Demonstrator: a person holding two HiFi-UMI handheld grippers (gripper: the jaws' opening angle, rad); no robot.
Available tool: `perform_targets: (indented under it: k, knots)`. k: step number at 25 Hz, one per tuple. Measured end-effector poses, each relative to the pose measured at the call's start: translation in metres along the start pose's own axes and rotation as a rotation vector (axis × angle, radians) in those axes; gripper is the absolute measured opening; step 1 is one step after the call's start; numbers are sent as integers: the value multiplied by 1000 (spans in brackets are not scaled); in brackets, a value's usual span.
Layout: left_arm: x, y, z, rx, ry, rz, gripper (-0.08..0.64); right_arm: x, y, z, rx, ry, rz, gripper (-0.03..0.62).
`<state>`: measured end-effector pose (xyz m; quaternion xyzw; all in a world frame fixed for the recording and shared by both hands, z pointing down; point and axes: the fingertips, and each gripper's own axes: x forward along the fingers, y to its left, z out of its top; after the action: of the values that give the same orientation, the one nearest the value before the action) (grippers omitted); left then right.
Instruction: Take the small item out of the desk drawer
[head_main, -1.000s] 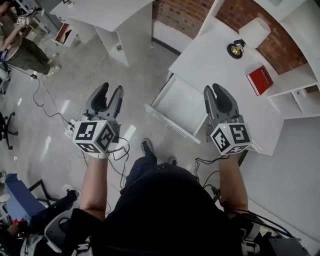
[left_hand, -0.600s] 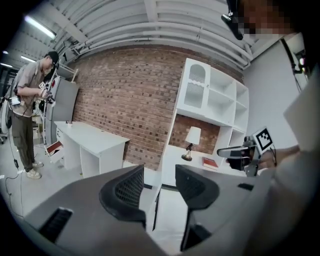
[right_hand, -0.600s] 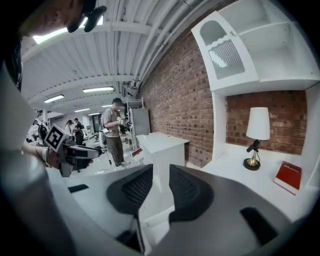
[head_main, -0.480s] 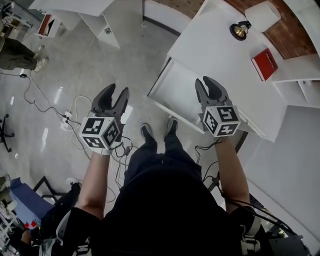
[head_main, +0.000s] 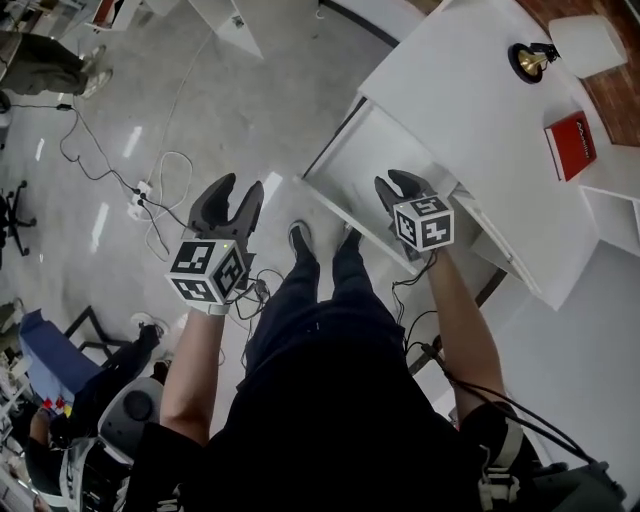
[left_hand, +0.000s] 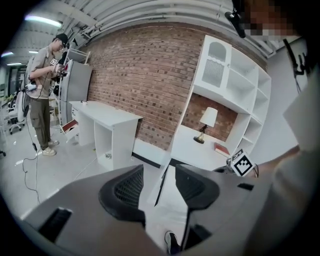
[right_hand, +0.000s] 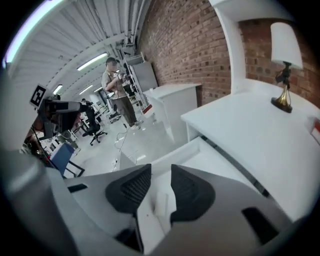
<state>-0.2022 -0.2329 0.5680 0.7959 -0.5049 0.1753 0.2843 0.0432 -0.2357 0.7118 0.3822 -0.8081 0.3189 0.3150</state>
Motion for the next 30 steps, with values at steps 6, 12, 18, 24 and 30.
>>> perform_targets:
  k: [6,12,18,24,30]
  knots:
    - [10,0,-16,-32,32,18,193,53,2,-55,-21,179,97,126]
    - [18,5,-41,-56,82,27,193,92,6,-103,-49,316,142,135]
    - [21,10,-62,-83,114,42,193,119,6,-137,-55,425,194,161]
    - [18,23,-72,-130,116,76,193,140,4,-155,-1,488,217,187]
    - [13,34,-75,-180,117,98,193,155,9,-159,1,525,228,189]
